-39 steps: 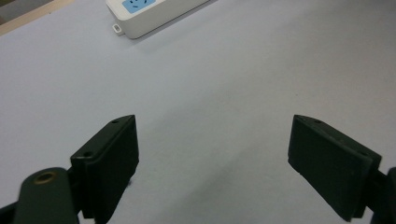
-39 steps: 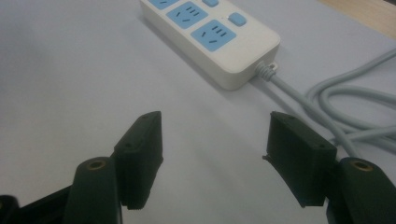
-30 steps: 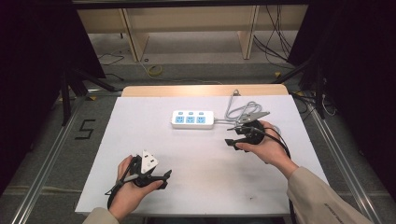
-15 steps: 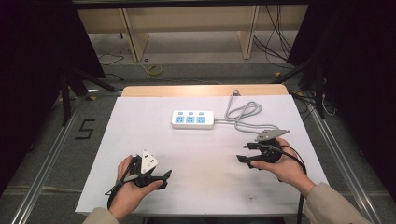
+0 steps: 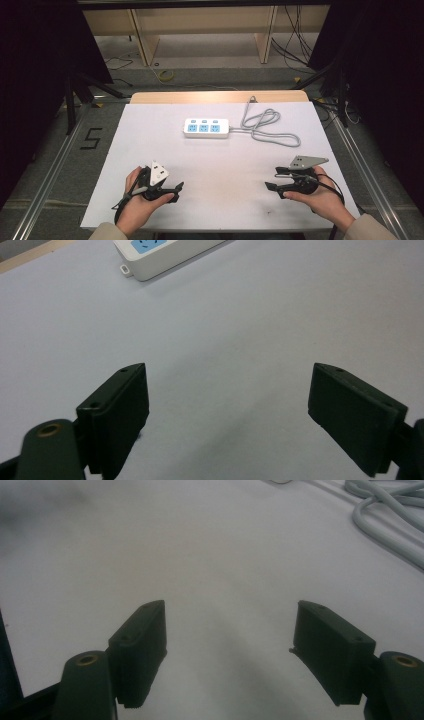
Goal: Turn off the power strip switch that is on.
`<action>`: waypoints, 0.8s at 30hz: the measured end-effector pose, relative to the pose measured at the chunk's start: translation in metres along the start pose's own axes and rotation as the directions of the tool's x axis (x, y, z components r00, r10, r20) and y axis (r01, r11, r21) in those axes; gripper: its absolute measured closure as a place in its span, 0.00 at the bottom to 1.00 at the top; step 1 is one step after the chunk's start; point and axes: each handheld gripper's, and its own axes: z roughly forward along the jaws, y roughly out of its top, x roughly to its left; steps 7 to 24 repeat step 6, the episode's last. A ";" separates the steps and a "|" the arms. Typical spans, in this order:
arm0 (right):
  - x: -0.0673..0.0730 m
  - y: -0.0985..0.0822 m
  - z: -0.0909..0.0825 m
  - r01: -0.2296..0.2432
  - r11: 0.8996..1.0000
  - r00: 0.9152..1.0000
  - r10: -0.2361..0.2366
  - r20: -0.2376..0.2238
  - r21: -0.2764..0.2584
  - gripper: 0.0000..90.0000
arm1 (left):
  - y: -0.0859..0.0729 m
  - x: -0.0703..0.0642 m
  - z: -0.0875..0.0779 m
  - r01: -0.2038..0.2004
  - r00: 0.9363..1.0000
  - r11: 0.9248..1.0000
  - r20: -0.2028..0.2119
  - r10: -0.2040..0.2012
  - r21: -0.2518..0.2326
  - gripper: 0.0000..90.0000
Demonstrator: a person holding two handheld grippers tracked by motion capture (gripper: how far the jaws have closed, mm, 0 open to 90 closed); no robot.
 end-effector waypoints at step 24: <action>0.000 -0.003 -0.004 -0.004 1.000 1.000 0.004 0.016 -0.009 0.32 | 0.001 -0.002 0.000 0.002 1.000 1.000 0.010 -0.002 -0.002 0.18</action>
